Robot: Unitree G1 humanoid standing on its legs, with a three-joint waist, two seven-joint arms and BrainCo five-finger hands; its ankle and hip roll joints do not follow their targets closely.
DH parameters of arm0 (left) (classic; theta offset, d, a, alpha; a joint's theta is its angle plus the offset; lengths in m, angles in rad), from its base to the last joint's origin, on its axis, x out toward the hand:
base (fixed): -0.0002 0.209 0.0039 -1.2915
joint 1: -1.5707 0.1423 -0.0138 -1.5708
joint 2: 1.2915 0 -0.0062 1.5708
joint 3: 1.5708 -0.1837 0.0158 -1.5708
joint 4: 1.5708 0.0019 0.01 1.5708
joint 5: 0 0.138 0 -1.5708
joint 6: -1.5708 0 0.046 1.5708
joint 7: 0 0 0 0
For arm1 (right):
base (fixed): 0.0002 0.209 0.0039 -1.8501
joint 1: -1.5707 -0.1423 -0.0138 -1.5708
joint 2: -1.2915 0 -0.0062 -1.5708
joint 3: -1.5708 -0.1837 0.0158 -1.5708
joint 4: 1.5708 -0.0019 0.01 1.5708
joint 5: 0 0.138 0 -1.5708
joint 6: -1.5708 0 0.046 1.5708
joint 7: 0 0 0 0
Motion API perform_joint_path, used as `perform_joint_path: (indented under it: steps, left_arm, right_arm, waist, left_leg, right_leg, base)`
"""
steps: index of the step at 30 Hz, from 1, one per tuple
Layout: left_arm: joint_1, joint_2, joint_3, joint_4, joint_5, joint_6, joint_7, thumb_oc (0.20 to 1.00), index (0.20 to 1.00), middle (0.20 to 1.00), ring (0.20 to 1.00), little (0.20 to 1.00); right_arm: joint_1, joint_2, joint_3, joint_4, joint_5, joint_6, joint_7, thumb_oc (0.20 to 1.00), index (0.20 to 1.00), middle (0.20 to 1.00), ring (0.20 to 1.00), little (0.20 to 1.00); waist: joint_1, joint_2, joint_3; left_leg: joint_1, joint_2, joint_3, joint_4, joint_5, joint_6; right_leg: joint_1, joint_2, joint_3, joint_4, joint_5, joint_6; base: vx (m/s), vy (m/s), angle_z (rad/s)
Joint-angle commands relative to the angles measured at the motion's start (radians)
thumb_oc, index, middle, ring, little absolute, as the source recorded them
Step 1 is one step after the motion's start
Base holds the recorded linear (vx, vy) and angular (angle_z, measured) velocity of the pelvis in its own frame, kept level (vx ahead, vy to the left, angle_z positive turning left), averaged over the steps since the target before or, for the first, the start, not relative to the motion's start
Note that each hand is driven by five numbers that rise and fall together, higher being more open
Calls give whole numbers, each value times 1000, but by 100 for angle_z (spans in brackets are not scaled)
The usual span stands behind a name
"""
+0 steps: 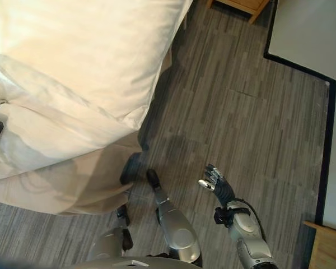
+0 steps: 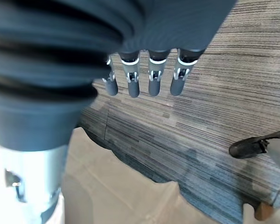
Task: Making the bed.
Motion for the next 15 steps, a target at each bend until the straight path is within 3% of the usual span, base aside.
perform_joint_path:
  steps: [1, 5, 8, 9, 12, 13, 14, 15]
  left_arm:
    - [-8, 28, -48, 36, -60, 17, -21, 200, 200, 200, 200, 200]
    - [-36, 61, -76, -81, -126, -28, 6, 200, 200, 200, 200, 200]
    - [92, 73, -20, -262, -188, -63, 22, 200, 200, 200, 200, 200]
    - [292, 79, 91, -423, -209, -78, 24, 200, 200, 200, 200, 200]
    - [648, 56, 294, -623, -226, -81, 2, 200, 200, 200, 200, 200]
    - [668, 53, 311, -633, -224, -78, 1, 200, 200, 200, 200, 200]
    - [890, -5, 401, -745, -201, -69, -32, 200, 200, 200, 200, 200]
    - [908, -9, 415, -756, -199, -66, -34, 200, 200, 200, 200, 200]
  right_arm:
    - [17, -16, -15, 18, 12, -20, 24, 1000, 1000, 1000, 1000, 1000]
    - [9, -30, -21, 43, 11, -12, 33, 1000, 1000, 1000, 1000, 1000]
    - [17, -28, -51, 65, 5, -7, 30, 1000, 1000, 1000, 1000, 1000]
    - [27, -22, -89, 77, -12, 2, 29, 1000, 1000, 1000, 1000, 1000]
    - [48, -10, -157, 86, -20, 11, 30, 1000, 1000, 1000, 1000, 1000]
    - [49, -15, -151, 85, -20, 12, 30, 1000, 1000, 1000, 1000, 1000]
    - [62, -1, -201, 89, -34, 26, 35, 1000, 1000, 1000, 1000, 1000]
    - [64, -5, -195, 88, -35, 27, 35, 1000, 1000, 1000, 1000, 1000]
  waist:
    - [24, -30, -48]
    - [49, 4, -58]
    - [79, 30, -72]
    - [103, 44, -86]
    - [131, 63, -112]
    - [124, 65, -113]
    - [150, 72, -126]
    - [144, 73, -127]
  left_leg:
    - [-13, -8, -31, 11, 61, -7]
    - [23, -18, -50, 11, 54, -3]
    - [52, -28, -76, 11, 49, 0]
    - [74, -32, -87, 11, 46, 2]
    - [104, -36, -104, 11, 41, 5]
    - [105, -36, -105, 11, 41, 5]
    - [125, -37, -113, 11, 37, 7]
    - [127, -37, -113, 11, 36, 7]
  right_leg:
    - [74, -53, -42, 10, -58, 112]
    - [123, -65, -63, 10, -75, 111]
    - [167, -78, -86, 11, -89, 105]
    - [196, -86, -104, 13, -97, 100]
    - [236, -92, -122, 18, -114, 92]
    - [238, -92, -123, 17, -115, 92]
    - [263, -96, -132, 27, -129, 84]
    - [265, -96, -132, 27, -130, 84]
  base:
    - [0, 0, 0]
    - [5, 4, 1]
    - [26, -2, 20]
    - [42, 14, 42]
    - [43, 11, 31]
    - [45, 9, 20]
    - [42, 5, 24]
    - [46, 6, 18]
